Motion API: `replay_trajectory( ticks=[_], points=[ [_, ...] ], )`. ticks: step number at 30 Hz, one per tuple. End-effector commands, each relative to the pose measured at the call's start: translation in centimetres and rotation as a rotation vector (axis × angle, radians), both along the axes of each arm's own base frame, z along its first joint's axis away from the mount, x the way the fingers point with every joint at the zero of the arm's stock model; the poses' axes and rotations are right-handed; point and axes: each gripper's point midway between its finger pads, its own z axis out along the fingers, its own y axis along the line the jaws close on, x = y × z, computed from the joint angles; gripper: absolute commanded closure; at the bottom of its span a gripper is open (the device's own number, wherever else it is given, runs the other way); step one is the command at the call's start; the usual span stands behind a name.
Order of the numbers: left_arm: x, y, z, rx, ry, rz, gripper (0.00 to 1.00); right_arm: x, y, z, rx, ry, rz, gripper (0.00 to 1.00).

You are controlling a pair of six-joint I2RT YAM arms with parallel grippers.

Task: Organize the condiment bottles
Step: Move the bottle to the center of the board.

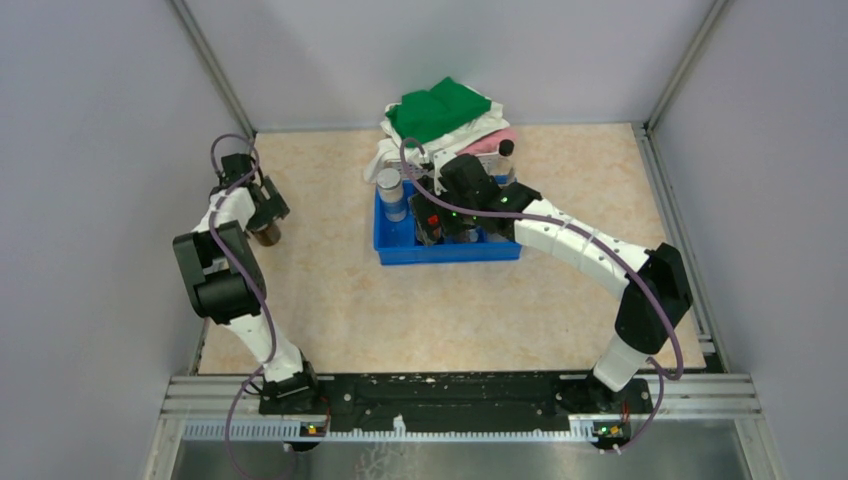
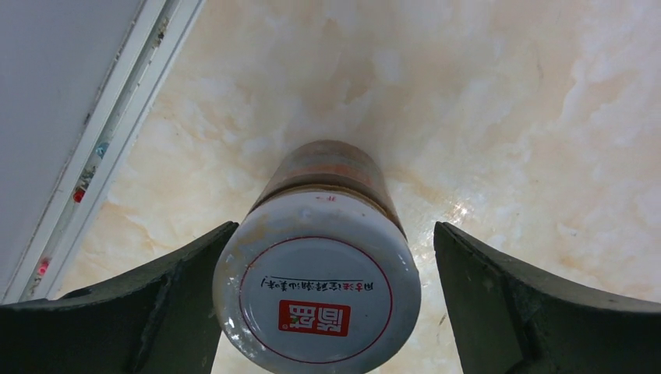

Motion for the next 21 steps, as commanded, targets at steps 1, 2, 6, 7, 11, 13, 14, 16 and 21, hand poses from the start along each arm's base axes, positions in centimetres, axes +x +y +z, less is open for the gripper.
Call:
replay_trajectory(
  ticks=[1,2,6,7,11,13,14,16,21],
  points=[
    [1.8,0.9,2.7,0.026,-0.079,0.012,0.01,0.2,0.3,1.7,0.043,-0.035,-0.003,0.05],
    [1.8,1.0,2.9,0.029,-0.083,0.015,0.02,0.2,0.2,1.5,0.041,-0.032,-0.002,0.05],
    [1.9,0.7,3.4,0.029,-0.111,0.003,0.16,0.1,0.3,0.9,0.042,-0.028,0.002,0.05],
    [1.9,0.6,3.4,0.023,-0.111,-0.002,0.22,0.0,0.2,0.8,0.041,-0.027,0.002,0.05],
    [1.8,-0.2,3.4,-0.009,-0.107,-0.027,0.43,-0.1,0.1,0.4,0.038,-0.025,0.003,0.05],
    [1.8,-0.6,3.5,-0.024,-0.113,-0.047,0.50,-0.2,-0.1,0.0,0.035,-0.023,0.002,0.05],
    [1.8,-0.9,3.5,-0.036,-0.116,-0.060,0.53,-0.3,-0.1,-0.2,0.035,-0.022,0.002,0.05],
    [1.9,-1.9,3.6,-0.074,-0.118,-0.090,0.60,-0.4,-0.3,-0.3,0.039,-0.020,-0.002,0.05],
    [2.1,-7.0,4.5,-0.115,-0.116,-0.239,0.63,-0.7,-0.7,-0.1,0.047,-0.025,-0.012,0.05]
  ],
)
